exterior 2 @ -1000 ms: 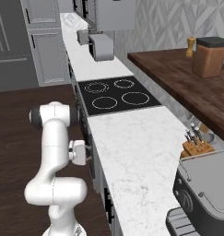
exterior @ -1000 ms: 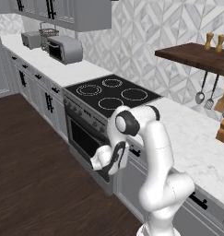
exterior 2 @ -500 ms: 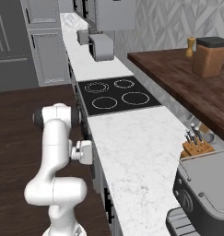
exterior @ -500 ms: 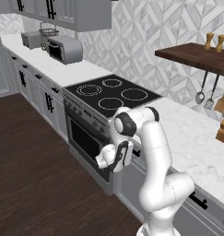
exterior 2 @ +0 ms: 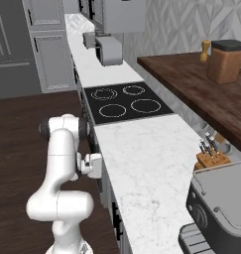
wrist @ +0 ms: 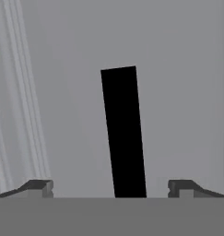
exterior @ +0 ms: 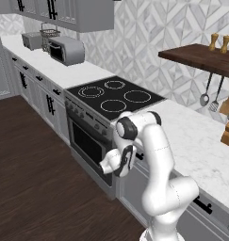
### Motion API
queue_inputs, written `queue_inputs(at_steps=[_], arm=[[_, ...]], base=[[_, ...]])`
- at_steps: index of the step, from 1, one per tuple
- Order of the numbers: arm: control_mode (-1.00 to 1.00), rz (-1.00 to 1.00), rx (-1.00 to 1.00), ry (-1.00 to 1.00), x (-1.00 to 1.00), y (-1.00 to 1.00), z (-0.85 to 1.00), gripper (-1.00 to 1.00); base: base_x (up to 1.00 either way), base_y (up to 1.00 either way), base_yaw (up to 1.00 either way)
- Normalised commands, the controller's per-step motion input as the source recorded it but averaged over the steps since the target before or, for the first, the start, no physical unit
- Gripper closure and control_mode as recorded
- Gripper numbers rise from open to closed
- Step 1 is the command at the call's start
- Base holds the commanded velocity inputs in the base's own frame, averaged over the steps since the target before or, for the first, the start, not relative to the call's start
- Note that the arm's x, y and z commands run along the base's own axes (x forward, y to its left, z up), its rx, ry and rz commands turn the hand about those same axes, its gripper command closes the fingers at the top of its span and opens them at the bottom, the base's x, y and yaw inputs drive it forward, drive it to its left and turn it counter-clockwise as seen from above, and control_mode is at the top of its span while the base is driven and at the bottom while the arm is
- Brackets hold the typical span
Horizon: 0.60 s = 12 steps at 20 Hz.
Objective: Take a straw from the drawer in front and place it inside the glass cup on the dining counter.
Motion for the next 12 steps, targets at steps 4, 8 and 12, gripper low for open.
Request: queue_inputs(at_steps=[4,8,12], arm=[[-1.0,0.08,0.04,0.0,0.22,-0.03,-0.28,-1.0],[-1.0,0.06,0.03,0.0,0.13,-0.02,-0.08,1.0],[-1.0,0.05,0.04,0.0,0.0,0.0,0.0,1.0]], base=[[0.0,0.0,0.0],[0.0,0.0,0.0],[0.0,0.0,0.0]])
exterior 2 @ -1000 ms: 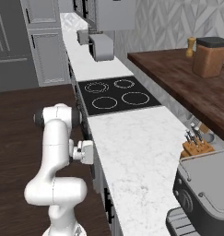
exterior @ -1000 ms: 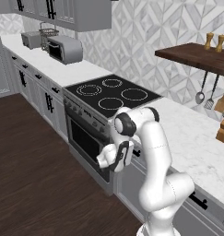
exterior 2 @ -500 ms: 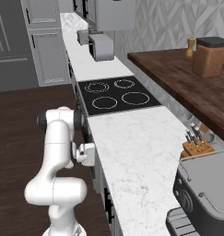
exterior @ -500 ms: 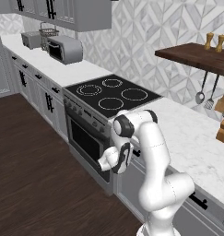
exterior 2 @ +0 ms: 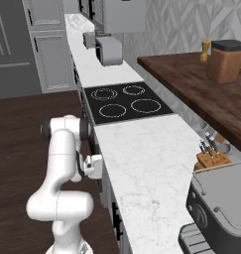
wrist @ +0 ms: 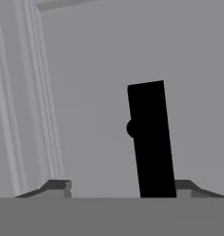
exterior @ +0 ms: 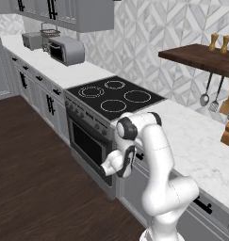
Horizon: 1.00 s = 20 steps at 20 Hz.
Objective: Take a straw from the drawer in front and place it inside the glass cup on the dining counter.
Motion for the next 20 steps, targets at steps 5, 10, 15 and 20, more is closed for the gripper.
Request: queue_inputs(at_steps=[5,10,15,20], arm=[[-1.0,0.01,0.01,0.0,-0.17,0.16,0.14,1.0],[-1.0,0.0,0.0,0.0,-0.35,0.5,0.22,1.0],[-1.0,0.01,0.0,0.0,-0.52,0.95,0.15,1.0],[-1.0,0.03,0.0,0.0,-0.59,1.0,0.19,1.0]], base=[[0.0,0.0,0.0],[0.0,0.0,0.0],[0.0,0.0,0.0],[0.0,0.0,0.0]])
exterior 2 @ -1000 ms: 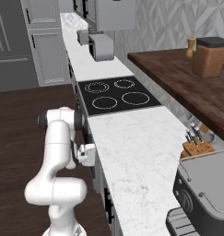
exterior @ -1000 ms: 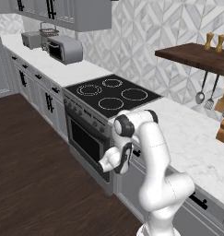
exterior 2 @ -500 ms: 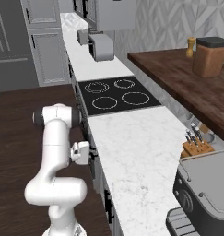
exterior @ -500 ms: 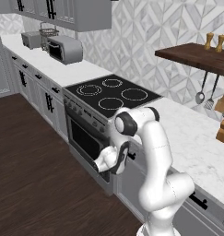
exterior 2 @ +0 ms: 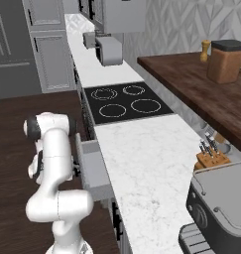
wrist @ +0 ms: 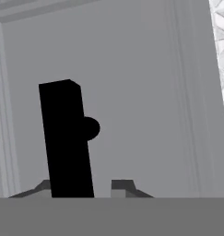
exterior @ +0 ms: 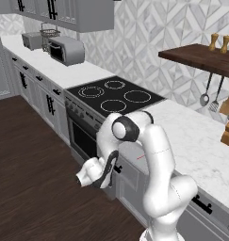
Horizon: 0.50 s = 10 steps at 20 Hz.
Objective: Take a straw from the drawer in front and place it inside the glass cup on the dining counter.
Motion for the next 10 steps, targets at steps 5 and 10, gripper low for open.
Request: queue_inputs(at_steps=[5,10], arm=[[-1.0,0.04,0.0,0.03,-0.51,1.0,0.22,1.0],[-1.0,0.02,0.0,0.09,-0.4,1.0,0.2,-1.0]], base=[[0.0,0.0,0.0],[0.0,0.0,0.0]])
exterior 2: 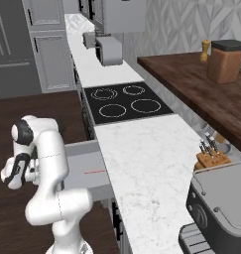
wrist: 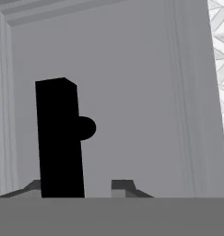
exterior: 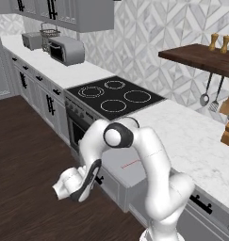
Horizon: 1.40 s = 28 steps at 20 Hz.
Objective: Take a straw from the drawer in front and place it inside the glass cup on the dining counter.
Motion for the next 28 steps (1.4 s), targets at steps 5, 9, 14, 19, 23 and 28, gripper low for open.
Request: queue_inputs(at_steps=[5,9,14,19,23,28], arm=[[-1.0,0.0,0.19,0.28,-0.21,0.5,0.16,-1.0],[-1.0,0.0,0.34,0.33,-0.34,0.34,0.39,-1.0],[-1.0,0.05,0.43,0.31,-0.44,0.14,0.68,-1.0],[-1.0,0.04,0.37,0.04,-0.53,-0.23,1.0,-1.0],[-1.0,0.0,0.3,0.0,-0.16,-0.63,1.0,-1.0],[-1.0,0.0,0.34,0.05,0.07,-0.9,1.0,-1.0]], base=[[0.0,0.0,0.0],[0.0,0.0,0.0],[0.0,0.0,0.0],[0.0,0.0,0.0],[0.0,0.0,0.0],[0.0,0.0,0.0]])
